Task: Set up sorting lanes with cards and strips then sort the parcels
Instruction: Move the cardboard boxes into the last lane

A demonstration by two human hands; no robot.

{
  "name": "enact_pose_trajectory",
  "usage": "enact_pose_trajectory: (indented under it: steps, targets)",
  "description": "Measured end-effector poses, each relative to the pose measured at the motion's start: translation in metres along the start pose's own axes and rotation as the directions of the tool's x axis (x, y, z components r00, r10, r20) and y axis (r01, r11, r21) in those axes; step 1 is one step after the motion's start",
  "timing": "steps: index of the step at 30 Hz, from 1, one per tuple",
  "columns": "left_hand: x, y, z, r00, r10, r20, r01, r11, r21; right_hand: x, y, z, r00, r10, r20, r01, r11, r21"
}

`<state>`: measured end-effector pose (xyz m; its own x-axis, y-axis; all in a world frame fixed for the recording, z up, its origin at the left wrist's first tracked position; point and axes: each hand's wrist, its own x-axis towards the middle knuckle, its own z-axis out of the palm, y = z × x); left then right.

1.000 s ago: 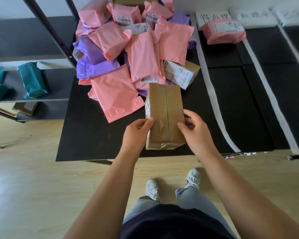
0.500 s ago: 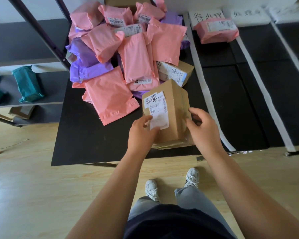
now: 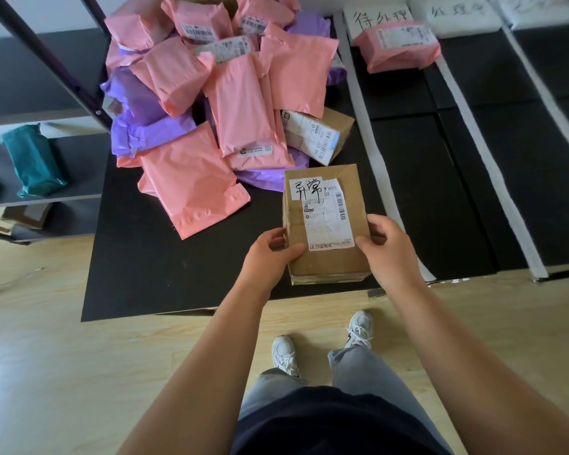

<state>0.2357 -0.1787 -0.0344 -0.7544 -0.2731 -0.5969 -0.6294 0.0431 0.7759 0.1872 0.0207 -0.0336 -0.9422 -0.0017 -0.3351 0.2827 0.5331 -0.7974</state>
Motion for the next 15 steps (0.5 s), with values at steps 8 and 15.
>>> enact_pose_trajectory:
  steps: [8, 15]
  targets:
    - [0.004, 0.002, 0.001, 0.997, -0.053, 0.048, 0.057, 0.995, -0.086, 0.002, 0.008, 0.007, 0.983, 0.144, 0.115, -0.154, 0.985, 0.083]
    - [-0.008, 0.011, -0.010, 0.999, -0.030, 0.022, 0.032, 0.990, -0.137, -0.009, -0.005, -0.004, 0.992, 0.087, 0.094, -0.098, 0.989, 0.114]
